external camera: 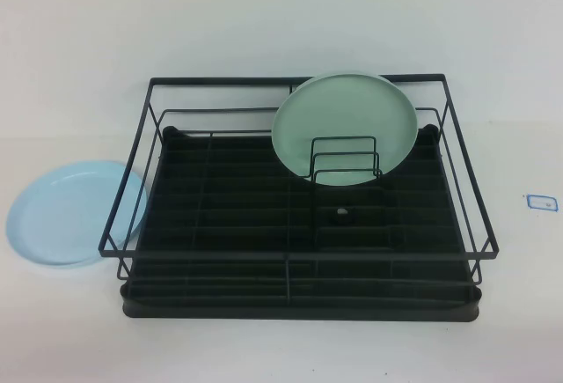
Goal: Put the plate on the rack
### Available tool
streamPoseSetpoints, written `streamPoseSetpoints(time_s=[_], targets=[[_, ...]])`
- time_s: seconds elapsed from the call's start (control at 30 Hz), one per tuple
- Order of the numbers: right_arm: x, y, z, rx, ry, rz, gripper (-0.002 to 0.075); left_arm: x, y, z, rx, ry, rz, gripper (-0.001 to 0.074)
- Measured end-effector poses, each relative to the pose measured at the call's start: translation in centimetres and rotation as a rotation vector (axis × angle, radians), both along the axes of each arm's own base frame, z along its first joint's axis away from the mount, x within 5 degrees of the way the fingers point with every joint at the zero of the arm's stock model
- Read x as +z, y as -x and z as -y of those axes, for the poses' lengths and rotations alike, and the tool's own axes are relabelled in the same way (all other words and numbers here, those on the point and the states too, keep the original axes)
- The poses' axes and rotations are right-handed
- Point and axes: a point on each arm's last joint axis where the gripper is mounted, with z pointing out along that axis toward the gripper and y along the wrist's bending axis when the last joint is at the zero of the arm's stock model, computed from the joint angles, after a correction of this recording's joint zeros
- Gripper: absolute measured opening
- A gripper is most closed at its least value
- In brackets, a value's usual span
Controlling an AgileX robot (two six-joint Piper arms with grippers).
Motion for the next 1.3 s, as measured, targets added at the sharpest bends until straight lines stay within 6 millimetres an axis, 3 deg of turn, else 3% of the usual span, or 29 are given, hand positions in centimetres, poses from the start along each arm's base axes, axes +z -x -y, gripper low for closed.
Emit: streamPoseSetpoints(time_s=[0.17,0.3,0.33,0.37,0.47,0.63,0.9,0.97,1.07,1.3], targets=[[0.0,0.0,0.0,0.0,0.0,0.0,-0.0002,1.3,0.0,-0.5,0.042,0.534,0.123,0.0],[0.0,0.0,0.0,0.0,0.0,0.0,-0.0002,2.3,0.2,-1.3,0.093,0.656,0.241,0.0],[0.0,0.0,0.0,0.0,0.0,0.0,-0.0002,3.4,0.5,-2.1,0.133,0.708,0.371,0.0],[0.0,0.0,0.0,0.0,0.0,0.0,-0.0002,3.8,0.6,-2.1,0.127,0.696,0.393,0.0],[0.0,0.0,0.0,0.0,0.0,0.0,-0.0002,8.0,1.8,-1.3,0.06,0.437,0.496,0.0],[0.0,0.0,0.0,0.0,0.0,0.0,-0.0002,17.5,6.4,-0.4,0.066,-0.091,0.718,0.0],[0.0,0.0,0.0,0.0,0.0,0.0,-0.0002,28.5,11.3,-1.5,0.27,-0.391,0.684,0.0],[0.0,0.0,0.0,0.0,0.0,0.0,-0.0002,30.0,10.9,-1.7,0.297,-0.452,0.606,0.0],[0.0,0.0,0.0,0.0,0.0,0.0,-0.0002,31.1,8.7,-1.9,0.287,-0.508,0.444,0.0],[0.0,0.0,0.0,0.0,0.0,0.0,-0.0002,30.4,3.6,-1.2,0.077,-0.474,0.284,0.0]])
